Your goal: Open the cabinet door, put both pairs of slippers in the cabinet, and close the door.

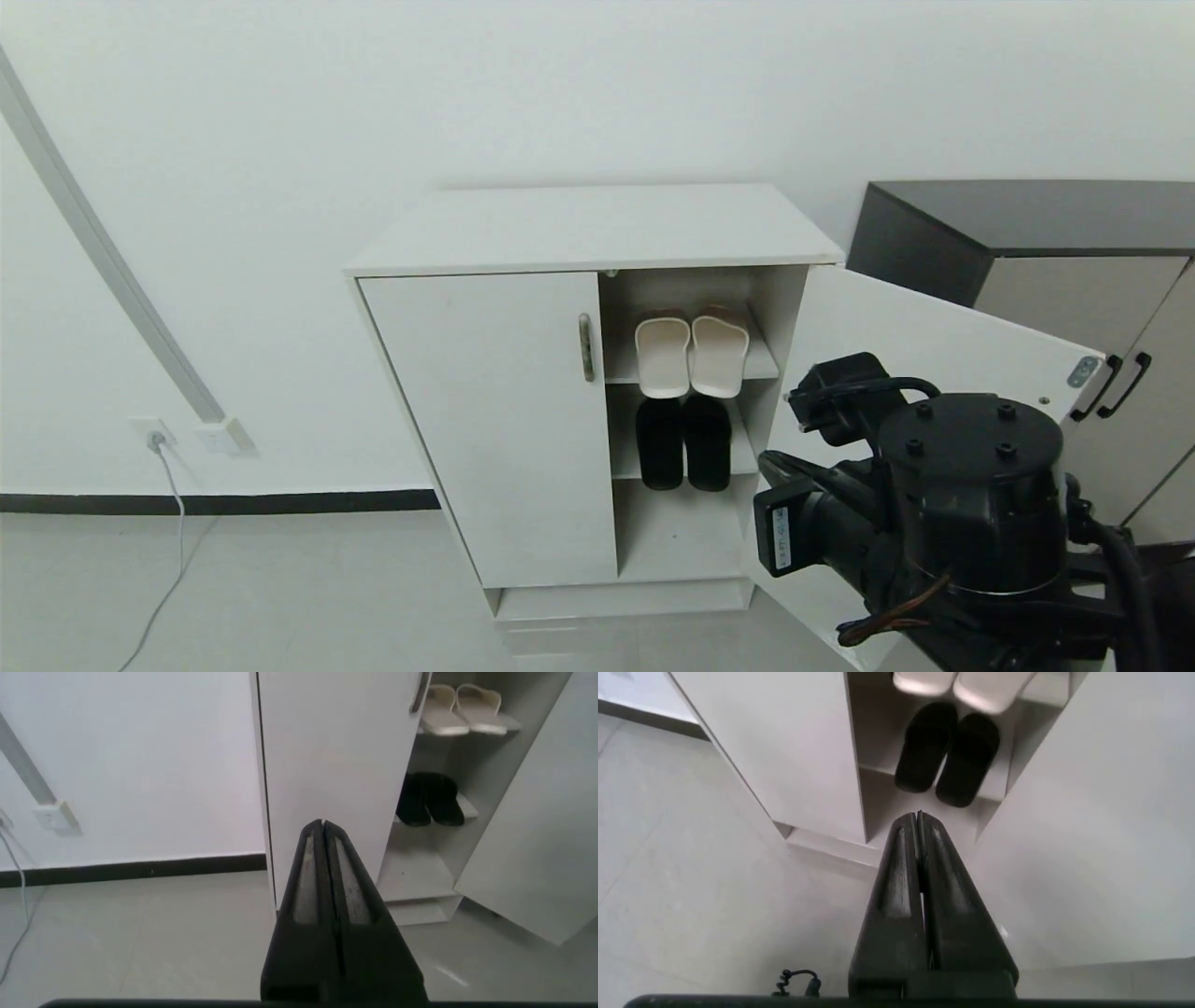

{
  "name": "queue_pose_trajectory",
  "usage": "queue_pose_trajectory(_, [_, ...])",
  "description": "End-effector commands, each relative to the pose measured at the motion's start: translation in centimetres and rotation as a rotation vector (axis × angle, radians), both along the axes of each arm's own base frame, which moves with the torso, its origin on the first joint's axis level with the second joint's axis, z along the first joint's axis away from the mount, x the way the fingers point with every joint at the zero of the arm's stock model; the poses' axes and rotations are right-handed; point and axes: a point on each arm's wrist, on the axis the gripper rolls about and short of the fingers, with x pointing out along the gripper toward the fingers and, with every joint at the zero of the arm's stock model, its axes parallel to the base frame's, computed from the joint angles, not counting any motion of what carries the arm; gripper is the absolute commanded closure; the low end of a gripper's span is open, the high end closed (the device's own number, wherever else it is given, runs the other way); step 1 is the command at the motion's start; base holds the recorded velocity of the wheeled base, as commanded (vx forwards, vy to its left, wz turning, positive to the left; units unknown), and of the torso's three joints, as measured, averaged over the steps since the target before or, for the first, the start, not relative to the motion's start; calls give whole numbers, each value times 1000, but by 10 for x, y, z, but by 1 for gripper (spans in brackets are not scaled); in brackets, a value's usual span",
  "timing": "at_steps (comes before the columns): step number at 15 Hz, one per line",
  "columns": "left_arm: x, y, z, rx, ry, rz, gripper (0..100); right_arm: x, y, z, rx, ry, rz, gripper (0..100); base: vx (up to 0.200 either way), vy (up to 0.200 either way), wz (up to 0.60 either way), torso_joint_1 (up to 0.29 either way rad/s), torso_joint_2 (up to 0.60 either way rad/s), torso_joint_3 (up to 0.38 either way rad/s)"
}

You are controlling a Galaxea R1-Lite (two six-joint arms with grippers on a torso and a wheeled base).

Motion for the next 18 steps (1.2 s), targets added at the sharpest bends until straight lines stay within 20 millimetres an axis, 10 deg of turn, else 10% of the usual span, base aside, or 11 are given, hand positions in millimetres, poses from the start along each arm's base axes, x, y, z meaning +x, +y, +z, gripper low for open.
queue_pose_trajectory(1, [0, 0, 0, 0, 1, 0, 100, 0, 0, -1, -2, 1, 0, 100, 0, 0, 0, 173, -496, -310])
queue_pose_trajectory(18, [0, 0, 0, 0, 1, 0, 100, 4, -5, -2, -10, 2, -28, 100, 0, 0, 0, 226, -538, -311])
